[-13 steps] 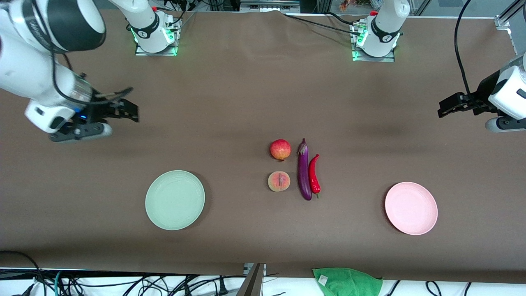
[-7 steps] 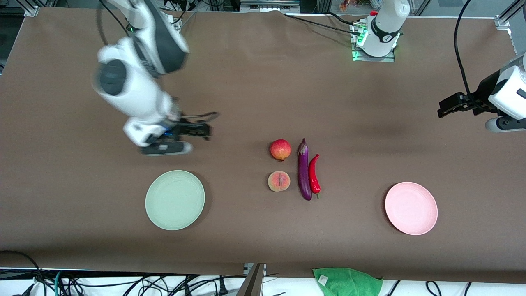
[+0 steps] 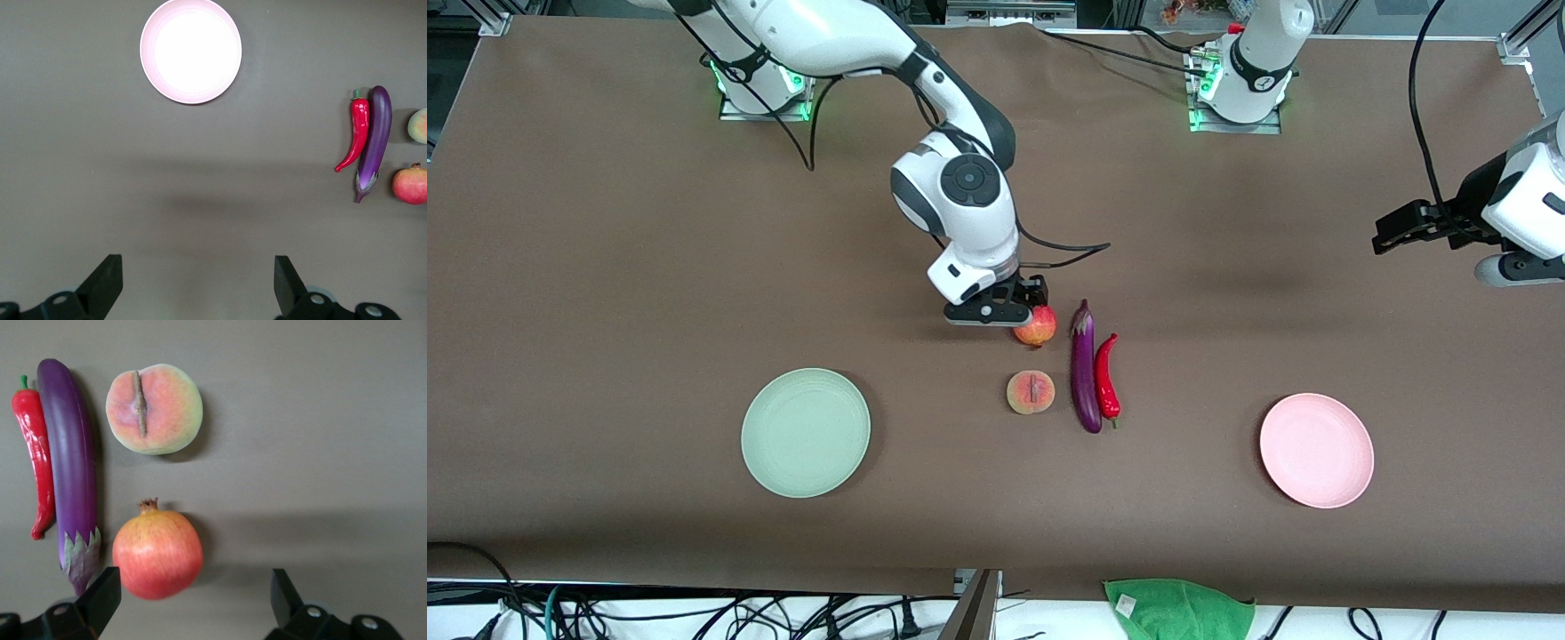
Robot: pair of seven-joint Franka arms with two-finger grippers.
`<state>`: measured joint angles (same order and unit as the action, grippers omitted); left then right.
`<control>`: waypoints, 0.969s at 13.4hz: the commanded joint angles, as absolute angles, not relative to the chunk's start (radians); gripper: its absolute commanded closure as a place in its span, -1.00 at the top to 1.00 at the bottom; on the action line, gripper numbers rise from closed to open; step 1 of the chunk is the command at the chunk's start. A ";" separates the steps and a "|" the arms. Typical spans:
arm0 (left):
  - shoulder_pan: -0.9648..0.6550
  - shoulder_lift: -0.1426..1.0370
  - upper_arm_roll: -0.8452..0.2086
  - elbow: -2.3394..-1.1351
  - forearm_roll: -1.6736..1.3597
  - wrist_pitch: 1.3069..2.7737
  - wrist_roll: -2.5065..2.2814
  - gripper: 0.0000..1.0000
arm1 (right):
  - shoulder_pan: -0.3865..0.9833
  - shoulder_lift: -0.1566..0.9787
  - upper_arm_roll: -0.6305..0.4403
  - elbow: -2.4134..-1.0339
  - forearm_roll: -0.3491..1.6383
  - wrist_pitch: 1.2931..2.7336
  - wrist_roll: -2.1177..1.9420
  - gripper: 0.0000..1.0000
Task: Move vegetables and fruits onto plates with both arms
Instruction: 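Reach the right gripper over the red pomegranate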
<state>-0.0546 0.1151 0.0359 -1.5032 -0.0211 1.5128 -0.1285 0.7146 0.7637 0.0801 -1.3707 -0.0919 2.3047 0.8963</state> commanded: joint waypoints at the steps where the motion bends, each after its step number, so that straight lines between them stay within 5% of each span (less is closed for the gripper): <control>1: -0.048 0.133 0.044 -1.503 -0.038 1.508 -0.114 1.00 | 0.732 0.822 0.069 -1.319 -0.110 2.345 0.910 0.99; 13: -0.018 0.210 0.046 -1.461 -0.061 1.525 -0.114 1.00 | 0.765 0.942 0.067 -1.319 -0.110 2.537 0.962 0.99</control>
